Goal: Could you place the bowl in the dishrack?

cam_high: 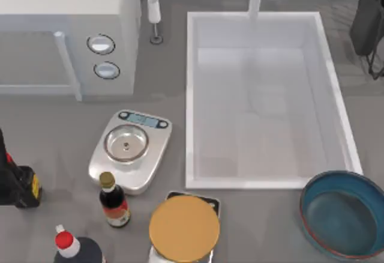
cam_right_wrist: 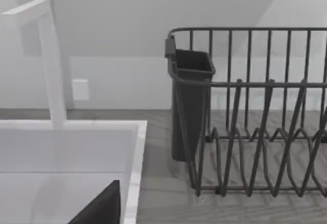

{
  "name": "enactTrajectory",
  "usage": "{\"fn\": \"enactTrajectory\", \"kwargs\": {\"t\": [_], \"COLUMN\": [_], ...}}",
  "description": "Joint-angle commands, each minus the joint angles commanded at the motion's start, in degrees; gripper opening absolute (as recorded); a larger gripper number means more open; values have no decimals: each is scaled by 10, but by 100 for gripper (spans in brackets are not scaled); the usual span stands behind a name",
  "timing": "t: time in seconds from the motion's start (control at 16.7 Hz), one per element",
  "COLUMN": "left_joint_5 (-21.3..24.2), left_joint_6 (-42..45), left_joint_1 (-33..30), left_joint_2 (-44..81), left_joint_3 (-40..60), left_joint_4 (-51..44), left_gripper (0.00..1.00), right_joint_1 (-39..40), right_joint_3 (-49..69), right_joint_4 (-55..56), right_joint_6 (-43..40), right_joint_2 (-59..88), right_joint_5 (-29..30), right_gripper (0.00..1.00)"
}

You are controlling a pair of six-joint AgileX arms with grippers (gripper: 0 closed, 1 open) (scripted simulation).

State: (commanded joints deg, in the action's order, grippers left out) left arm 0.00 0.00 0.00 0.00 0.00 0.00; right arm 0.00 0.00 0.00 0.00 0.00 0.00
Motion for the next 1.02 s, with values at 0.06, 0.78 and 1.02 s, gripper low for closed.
{"fn": "enactTrajectory", "kwargs": {"t": [0.06, 0.78, 1.02], "left_joint_5": [0, 0, 0], "left_joint_6": [0, 0, 0], "left_joint_1": [0, 0, 0], "left_joint_2": [0, 0, 0], "left_joint_3": [0, 0, 0], "left_joint_4": [0, 0, 0], "left_gripper": [100, 100, 100], "right_joint_1": [0, 60, 89], "right_joint_3": [0, 292, 429], "right_joint_4": [0, -339, -508], "right_joint_6": [0, 62, 92], "right_joint_2": [0, 386, 600], "right_joint_5": [0, 3, 3], "right_gripper": [100, 100, 100]}}
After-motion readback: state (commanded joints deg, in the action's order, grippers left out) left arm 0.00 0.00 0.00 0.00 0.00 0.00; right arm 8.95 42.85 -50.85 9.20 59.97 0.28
